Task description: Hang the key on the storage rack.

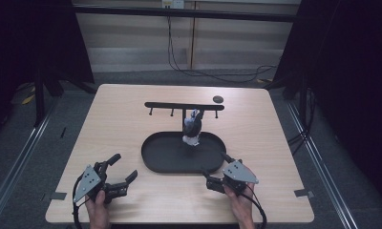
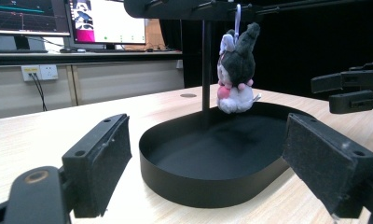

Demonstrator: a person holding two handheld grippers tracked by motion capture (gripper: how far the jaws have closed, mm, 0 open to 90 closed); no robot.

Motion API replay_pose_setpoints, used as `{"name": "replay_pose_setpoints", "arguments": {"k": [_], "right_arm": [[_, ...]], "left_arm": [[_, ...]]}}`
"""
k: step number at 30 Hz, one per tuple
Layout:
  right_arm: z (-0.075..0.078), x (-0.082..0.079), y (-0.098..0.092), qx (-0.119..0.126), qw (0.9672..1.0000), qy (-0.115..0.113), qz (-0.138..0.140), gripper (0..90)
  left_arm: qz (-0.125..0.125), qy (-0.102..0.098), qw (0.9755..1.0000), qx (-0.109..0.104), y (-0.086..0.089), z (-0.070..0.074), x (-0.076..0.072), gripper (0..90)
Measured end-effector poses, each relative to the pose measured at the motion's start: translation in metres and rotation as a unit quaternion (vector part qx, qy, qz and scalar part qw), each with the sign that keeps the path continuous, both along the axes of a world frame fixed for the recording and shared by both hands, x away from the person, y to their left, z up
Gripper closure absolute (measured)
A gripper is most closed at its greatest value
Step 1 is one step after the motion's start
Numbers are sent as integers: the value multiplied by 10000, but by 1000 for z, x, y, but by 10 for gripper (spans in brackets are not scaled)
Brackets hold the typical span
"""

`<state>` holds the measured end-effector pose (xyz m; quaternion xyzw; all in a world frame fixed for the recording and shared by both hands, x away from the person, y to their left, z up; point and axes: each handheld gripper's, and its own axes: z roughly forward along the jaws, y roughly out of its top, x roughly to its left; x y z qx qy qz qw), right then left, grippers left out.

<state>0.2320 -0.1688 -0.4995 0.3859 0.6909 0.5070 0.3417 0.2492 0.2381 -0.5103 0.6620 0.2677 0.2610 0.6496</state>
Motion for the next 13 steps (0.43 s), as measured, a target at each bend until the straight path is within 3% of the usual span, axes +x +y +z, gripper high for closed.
{"name": "replay_pose_setpoints", "arguments": {"k": [1,2,3,4,5,6,7,8,9,10,11,13], "right_arm": [[-3,-1,-1,60,10000,-53,-28,153],[-7,-5,-2,197,9994,-257,-145,176],[-7,-5,-2,197,9994,-257,-145,176],[-8,-9,-4,424,9978,-462,-224,166],[-8,-9,-4,424,9978,-462,-224,166],[-9,-13,-9,653,9956,-661,-143,132],[-9,-13,-9,653,9956,-661,-143,132],[-12,-18,-14,966,9910,-900,-235,133],[-12,-18,-14,966,9910,-900,-235,133],[-13,-21,-17,1107,9876,-1079,-291,134],[-13,-21,-17,1107,9876,-1079,-291,134],[-12,-21,-14,928,9899,-1071,64,136]], "left_arm": [[-1,-1,10000,7,0,0,0,151],[1,0,10000,3,0,0,0,151],[1,0,10000,3,0,0,0,152],[-3,-2,10000,1,0,0,0,151],[-1,0,10000,6,0,0,0,151],[1,0,10000,2,0,0,0,151],[1,0,10000,2,0,0,0,152],[-1,-1,10000,10,0,0,0,152],[1,0,10000,5,0,0,0,152],[2,0,10000,4,0,0,0,151],[2,0,10000,9,0,0,0,151],[0,-1,10000,10,0,0,0,151]]}}
